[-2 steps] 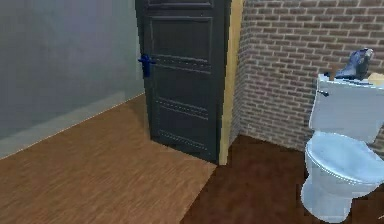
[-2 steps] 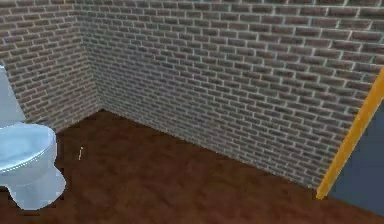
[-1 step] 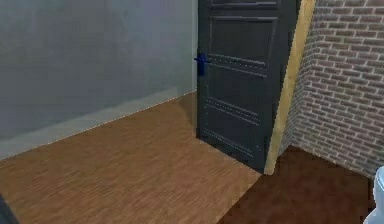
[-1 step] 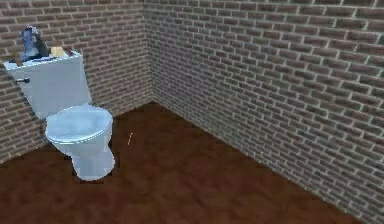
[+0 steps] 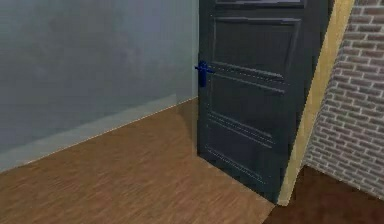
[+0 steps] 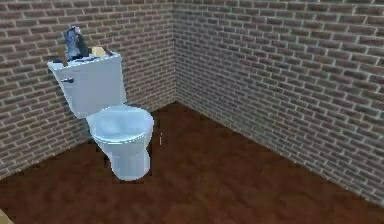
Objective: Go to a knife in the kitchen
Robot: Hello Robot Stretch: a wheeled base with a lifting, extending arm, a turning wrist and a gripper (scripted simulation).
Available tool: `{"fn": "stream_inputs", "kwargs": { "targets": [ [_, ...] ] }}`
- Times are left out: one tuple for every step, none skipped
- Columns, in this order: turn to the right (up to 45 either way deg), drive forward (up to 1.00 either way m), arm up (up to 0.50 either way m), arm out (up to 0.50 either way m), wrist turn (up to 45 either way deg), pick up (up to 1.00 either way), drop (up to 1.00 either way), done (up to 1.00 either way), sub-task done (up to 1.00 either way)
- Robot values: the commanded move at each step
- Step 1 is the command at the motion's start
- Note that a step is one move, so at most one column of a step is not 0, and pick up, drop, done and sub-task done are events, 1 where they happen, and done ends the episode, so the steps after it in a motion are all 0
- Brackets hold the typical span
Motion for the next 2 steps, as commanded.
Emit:
{"fn": "stream_inputs", "kwargs": {
  "targets": [
    [-42.0, 0.0, 0.0, 0.0, 0.0, 0.0, 0.0, 0.0, 0.0],
    [0.0, 1.0, 0.0, 0.0, 0.0, 0.0, 0.0, 0.0, 0.0]
  ]
}}
